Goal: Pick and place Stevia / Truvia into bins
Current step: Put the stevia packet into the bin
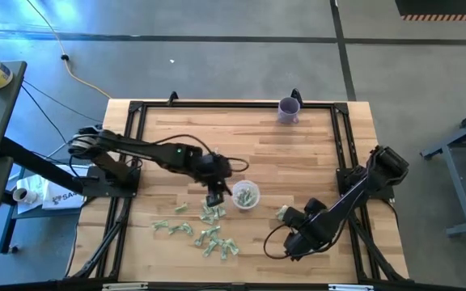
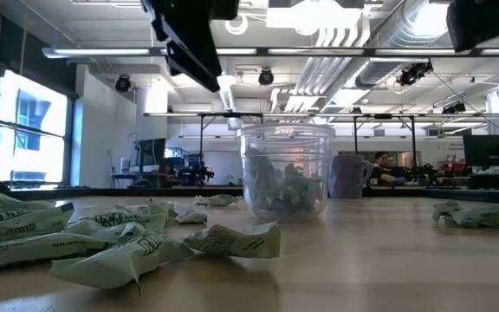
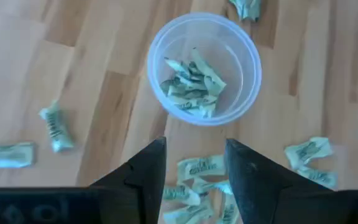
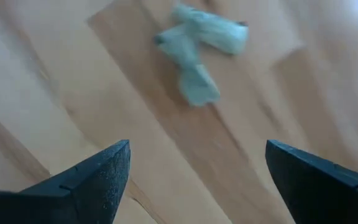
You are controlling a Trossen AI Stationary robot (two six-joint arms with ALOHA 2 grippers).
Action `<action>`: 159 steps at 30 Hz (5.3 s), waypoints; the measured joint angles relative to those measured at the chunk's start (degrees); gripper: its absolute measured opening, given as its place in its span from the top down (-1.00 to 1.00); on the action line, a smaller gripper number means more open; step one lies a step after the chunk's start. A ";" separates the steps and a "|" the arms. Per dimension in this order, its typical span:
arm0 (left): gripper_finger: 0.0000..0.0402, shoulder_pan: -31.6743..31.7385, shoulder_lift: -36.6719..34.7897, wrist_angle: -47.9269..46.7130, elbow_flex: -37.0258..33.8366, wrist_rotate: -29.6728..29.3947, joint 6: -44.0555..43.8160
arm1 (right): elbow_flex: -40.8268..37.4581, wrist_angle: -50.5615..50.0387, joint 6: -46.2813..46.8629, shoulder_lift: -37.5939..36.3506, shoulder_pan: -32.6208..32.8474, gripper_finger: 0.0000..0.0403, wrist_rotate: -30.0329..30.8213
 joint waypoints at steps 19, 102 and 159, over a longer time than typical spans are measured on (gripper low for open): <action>0.26 14.14 -3.89 -6.48 -5.63 0.41 4.98 | -9.10 11.71 -5.99 0.01 -4.42 -0.78 0.42; 0.30 13.29 -4.17 -9.87 -5.61 -1.15 6.45 | 4.10 15.43 -18.20 -5.65 -17.85 0.99 -6.34; 0.31 26.38 18.83 5.46 -5.30 -2.01 -12.52 | 7.11 -7.57 -20.94 -8.54 -13.55 -0.52 8.87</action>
